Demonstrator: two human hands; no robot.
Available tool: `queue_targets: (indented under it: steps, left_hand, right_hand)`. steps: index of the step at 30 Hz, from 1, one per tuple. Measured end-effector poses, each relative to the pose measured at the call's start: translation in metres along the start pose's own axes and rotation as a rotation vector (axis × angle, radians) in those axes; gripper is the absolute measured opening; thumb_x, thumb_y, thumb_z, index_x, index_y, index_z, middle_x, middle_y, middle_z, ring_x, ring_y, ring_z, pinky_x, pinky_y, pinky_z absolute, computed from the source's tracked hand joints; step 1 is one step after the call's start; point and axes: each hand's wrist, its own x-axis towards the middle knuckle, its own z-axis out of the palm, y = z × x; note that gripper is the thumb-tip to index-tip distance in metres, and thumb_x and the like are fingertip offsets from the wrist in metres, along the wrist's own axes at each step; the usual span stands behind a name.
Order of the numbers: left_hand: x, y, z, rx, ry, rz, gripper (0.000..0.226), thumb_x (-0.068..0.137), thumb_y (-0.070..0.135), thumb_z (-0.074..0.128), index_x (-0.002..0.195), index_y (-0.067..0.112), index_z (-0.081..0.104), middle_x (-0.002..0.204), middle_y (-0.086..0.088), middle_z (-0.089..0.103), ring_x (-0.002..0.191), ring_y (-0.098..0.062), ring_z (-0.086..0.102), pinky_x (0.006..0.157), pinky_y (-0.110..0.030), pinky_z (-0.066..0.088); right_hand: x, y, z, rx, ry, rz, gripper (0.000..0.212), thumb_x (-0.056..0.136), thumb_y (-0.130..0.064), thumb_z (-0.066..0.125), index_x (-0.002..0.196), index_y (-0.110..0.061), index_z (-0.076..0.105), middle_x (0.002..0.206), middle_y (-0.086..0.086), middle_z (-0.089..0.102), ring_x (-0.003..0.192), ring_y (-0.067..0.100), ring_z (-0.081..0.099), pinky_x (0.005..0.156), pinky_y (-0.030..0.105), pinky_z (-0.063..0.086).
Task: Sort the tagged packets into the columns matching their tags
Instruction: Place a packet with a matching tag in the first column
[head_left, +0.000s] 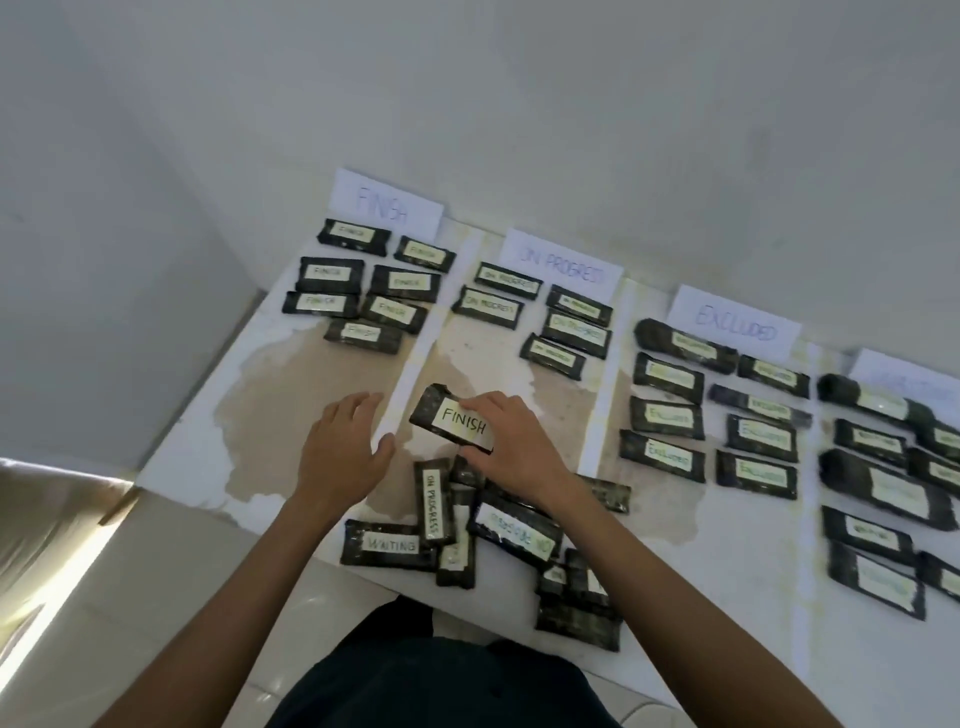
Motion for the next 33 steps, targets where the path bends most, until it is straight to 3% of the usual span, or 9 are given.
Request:
queue_targets:
  steps: [14, 20, 24, 28, 33]
  left_hand:
    - [0.067, -0.140, -0.011, -0.075, 0.017, -0.268, 0.061, 0.085, 0.020, 0.058, 0.140, 0.010, 0.036, 0.146, -0.015, 0.037, 0.131, -0.035, 0.037, 0.103, -0.049, 0.038]
    - [0.093, -0.166, 0.005, -0.034, 0.080, -0.163, 0.068, 0.076, 0.008, 0.064, 0.140, 0.009, 0.039, 0.144, -0.021, 0.038, 0.130, -0.039, 0.038, 0.101, -0.050, 0.039]
    - [0.100, -0.174, 0.021, -0.016, 0.016, -0.086, 0.068, 0.072, 0.005, 0.064, 0.136, 0.005, 0.043, 0.140, -0.024, 0.042, 0.127, -0.041, 0.041, 0.100, -0.051, 0.042]
    - [0.098, -0.170, 0.031, -0.011, -0.026, -0.116, 0.066, 0.076, 0.009, 0.060, 0.139, 0.006, 0.040, 0.147, -0.022, 0.034, 0.132, -0.041, 0.036, 0.101, -0.052, 0.040]
    - [0.107, -0.165, 0.028, 0.039, -0.039, -0.148, 0.065, 0.077, 0.012, 0.061, 0.138, 0.004, 0.039, 0.147, -0.024, 0.033, 0.135, -0.041, 0.031, 0.103, -0.052, 0.037]
  right_hand:
    - [0.168, -0.086, 0.108, -0.073, -0.060, -0.095, 0.048, 0.083, -0.019, 0.065, 0.128, -0.013, 0.052, 0.129, 0.007, 0.053, 0.112, 0.032, 0.040, 0.091, 0.038, 0.033]
    - [0.228, -0.098, 0.147, -0.142, -0.014, -0.130, 0.046, 0.080, -0.017, 0.067, 0.125, -0.013, 0.055, 0.122, 0.008, 0.056, 0.110, 0.032, 0.044, 0.090, 0.042, 0.038]
    - [0.238, -0.094, 0.159, -0.180, 0.003, -0.149, 0.039, 0.076, -0.017, 0.071, 0.114, -0.011, 0.062, 0.114, 0.009, 0.059, 0.103, 0.034, 0.050, 0.084, 0.045, 0.043]
    - [0.231, -0.085, 0.152, -0.137, 0.082, -0.214, 0.036, 0.070, -0.021, 0.070, 0.105, -0.010, 0.065, 0.108, 0.012, 0.060, 0.095, 0.034, 0.054, 0.078, 0.041, 0.043]
    - [0.224, -0.060, 0.135, -0.206, 0.112, -0.050, 0.032, 0.073, -0.015, 0.065, 0.105, -0.011, 0.064, 0.118, 0.014, 0.060, 0.105, 0.036, 0.054, 0.084, 0.047, 0.045]
